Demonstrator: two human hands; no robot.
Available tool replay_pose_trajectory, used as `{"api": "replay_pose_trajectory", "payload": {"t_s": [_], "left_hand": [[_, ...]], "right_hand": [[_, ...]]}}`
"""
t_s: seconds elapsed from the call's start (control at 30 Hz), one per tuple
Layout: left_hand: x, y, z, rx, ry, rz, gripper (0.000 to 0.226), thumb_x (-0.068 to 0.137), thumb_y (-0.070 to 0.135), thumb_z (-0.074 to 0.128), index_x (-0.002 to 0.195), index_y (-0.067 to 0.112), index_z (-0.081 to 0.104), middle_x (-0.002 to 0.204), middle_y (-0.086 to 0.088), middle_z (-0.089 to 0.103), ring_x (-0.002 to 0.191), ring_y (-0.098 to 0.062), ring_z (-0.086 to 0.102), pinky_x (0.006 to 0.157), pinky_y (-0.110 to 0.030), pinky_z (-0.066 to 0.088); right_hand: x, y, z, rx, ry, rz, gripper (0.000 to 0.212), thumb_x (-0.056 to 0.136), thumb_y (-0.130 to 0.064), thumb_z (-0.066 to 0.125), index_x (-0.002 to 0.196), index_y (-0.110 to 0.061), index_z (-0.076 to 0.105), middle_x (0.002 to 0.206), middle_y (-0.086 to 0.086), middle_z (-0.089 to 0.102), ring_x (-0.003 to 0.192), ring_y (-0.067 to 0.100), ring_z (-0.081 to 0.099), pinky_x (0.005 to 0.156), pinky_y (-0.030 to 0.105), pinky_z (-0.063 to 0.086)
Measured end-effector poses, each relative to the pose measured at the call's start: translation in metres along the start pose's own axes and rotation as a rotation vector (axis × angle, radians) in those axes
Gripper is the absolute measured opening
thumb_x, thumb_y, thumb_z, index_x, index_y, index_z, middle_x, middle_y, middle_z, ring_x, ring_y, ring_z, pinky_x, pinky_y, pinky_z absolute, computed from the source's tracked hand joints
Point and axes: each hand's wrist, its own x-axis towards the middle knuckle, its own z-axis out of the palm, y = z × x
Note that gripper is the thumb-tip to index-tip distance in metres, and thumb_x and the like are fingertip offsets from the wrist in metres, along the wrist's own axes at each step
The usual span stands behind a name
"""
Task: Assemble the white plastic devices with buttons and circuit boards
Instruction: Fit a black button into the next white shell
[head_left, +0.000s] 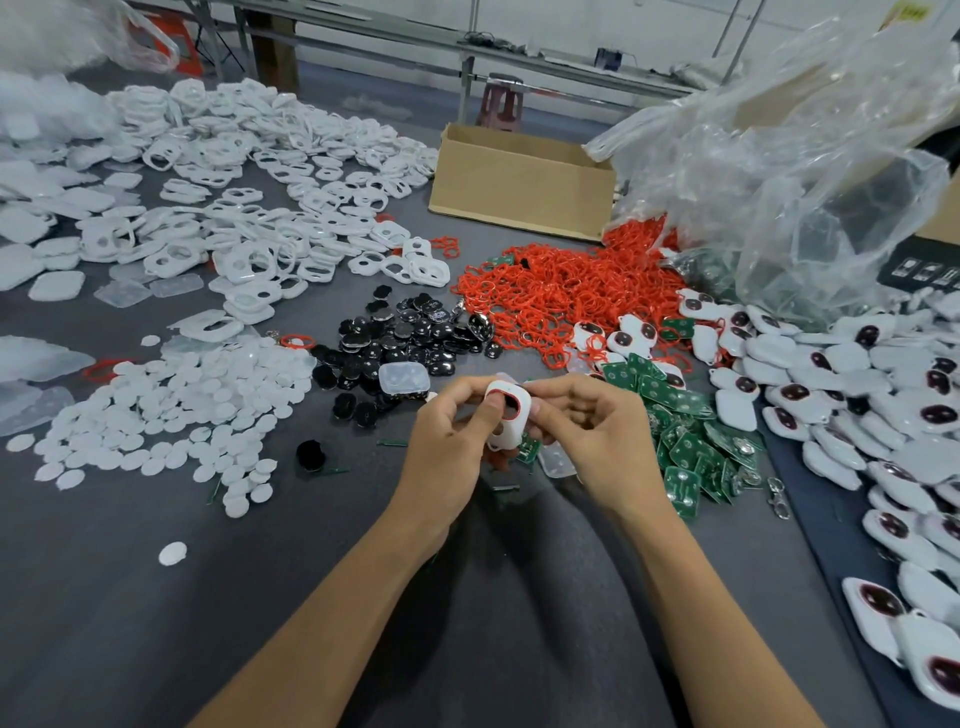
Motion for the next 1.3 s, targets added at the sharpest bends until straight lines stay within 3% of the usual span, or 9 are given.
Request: {"api": "replay_pose_trajectory", "payload": {"t_s": [0.13, 0.33, 0.43, 0.5, 0.63, 0.77, 0.9, 1.13, 1.3], "left_hand": [[-0.001, -0.001, 0.001, 0.014, -0.025, -0.008, 0.011, 0.094, 0.011, 0.057, 0.094, 0.014, 0.068, 0.076, 0.003, 0.069, 0.071, -0.022, 0.063, 0.053, -0.025, 0.050], [0.003, -0.008, -0.001, 0.089, -0.005, -0.019, 0.011, 0.096, 0.016, 0.057, 0.093, 0.016, 0.067, 0.084, -0.012, 0.069, 0.073, -0.026, 0.064, 0.054, -0.028, 0.049], [0.005, -0.010, -0.002, 0.130, 0.056, -0.013, 0.014, 0.096, 0.017, 0.056, 0.087, 0.018, 0.066, 0.078, -0.004, 0.066, 0.076, -0.026, 0.064, 0.059, -0.034, 0.053], [0.006, -0.012, -0.002, 0.148, 0.083, -0.012, 0.013, 0.096, 0.016, 0.056, 0.088, 0.016, 0.066, 0.078, -0.001, 0.066, 0.077, -0.023, 0.065, 0.066, -0.039, 0.057], [0.004, -0.009, -0.001, 0.100, 0.043, -0.032, 0.016, 0.096, 0.012, 0.056, 0.088, 0.016, 0.068, 0.076, -0.002, 0.066, 0.071, -0.013, 0.062, 0.062, -0.032, 0.059], [0.004, -0.003, -0.003, -0.010, 0.019, -0.091, 0.012, 0.091, 0.009, 0.062, 0.089, 0.014, 0.072, 0.076, -0.005, 0.069, 0.075, -0.016, 0.062, 0.075, -0.040, 0.056], [0.004, 0.000, -0.004, -0.116, 0.040, -0.148, 0.013, 0.082, 0.003, 0.070, 0.093, 0.007, 0.073, 0.088, -0.014, 0.073, 0.080, -0.021, 0.065, 0.085, -0.040, 0.053], [0.006, 0.004, -0.007, -0.345, -0.041, -0.222, 0.028, 0.067, 0.019, 0.069, 0.089, 0.001, 0.071, 0.080, -0.010, 0.073, 0.068, -0.015, 0.068, 0.067, -0.024, 0.059], [0.007, 0.005, -0.008, -0.338, -0.109, -0.203, 0.027, 0.071, 0.022, 0.067, 0.089, 0.004, 0.072, 0.082, -0.007, 0.073, 0.070, -0.014, 0.068, 0.069, -0.024, 0.058]], "right_hand": [[0.000, 0.000, 0.001, -0.063, 0.002, -0.033, 0.019, 0.083, 0.005, 0.065, 0.097, -0.005, 0.074, 0.085, 0.008, 0.074, 0.070, 0.017, 0.068, 0.069, 0.030, 0.056], [-0.001, -0.002, 0.002, -0.073, -0.071, -0.018, 0.039, 0.084, 0.012, 0.059, 0.089, -0.024, 0.072, 0.084, -0.010, 0.072, 0.072, 0.004, 0.066, 0.067, 0.016, 0.051], [-0.001, -0.001, 0.002, 0.006, -0.099, 0.069, 0.025, 0.088, 0.007, 0.058, 0.097, -0.013, 0.071, 0.081, 0.002, 0.072, 0.071, 0.010, 0.066, 0.068, 0.023, 0.054], [-0.002, -0.001, 0.004, 0.054, -0.077, 0.098, 0.014, 0.084, -0.002, 0.067, 0.095, -0.009, 0.070, 0.081, 0.004, 0.071, 0.071, 0.014, 0.065, 0.070, 0.027, 0.055], [-0.004, -0.003, 0.013, 0.046, -0.017, 0.075, 0.022, 0.075, 0.003, 0.074, 0.084, -0.016, 0.069, 0.075, -0.003, 0.069, 0.067, 0.012, 0.062, 0.066, 0.022, 0.053], [-0.003, -0.001, 0.011, 0.170, 0.042, 0.126, 0.016, 0.076, 0.007, 0.071, 0.090, -0.002, 0.070, 0.077, 0.007, 0.070, 0.070, 0.017, 0.063, 0.067, 0.023, 0.053], [-0.002, -0.002, 0.011, 0.320, 0.056, 0.203, 0.020, 0.078, 0.011, 0.066, 0.092, -0.002, 0.067, 0.080, 0.010, 0.070, 0.069, 0.014, 0.064, 0.065, 0.019, 0.052], [0.000, -0.003, 0.008, 0.588, -0.056, 0.310, 0.030, 0.067, -0.003, 0.066, 0.098, -0.002, 0.066, 0.082, 0.009, 0.074, 0.071, 0.016, 0.069, 0.067, 0.022, 0.056], [0.001, -0.004, 0.004, 0.670, -0.086, 0.338, 0.033, 0.068, -0.002, 0.064, 0.101, -0.002, 0.066, 0.086, 0.010, 0.074, 0.076, 0.017, 0.070, 0.068, 0.023, 0.056]]}}
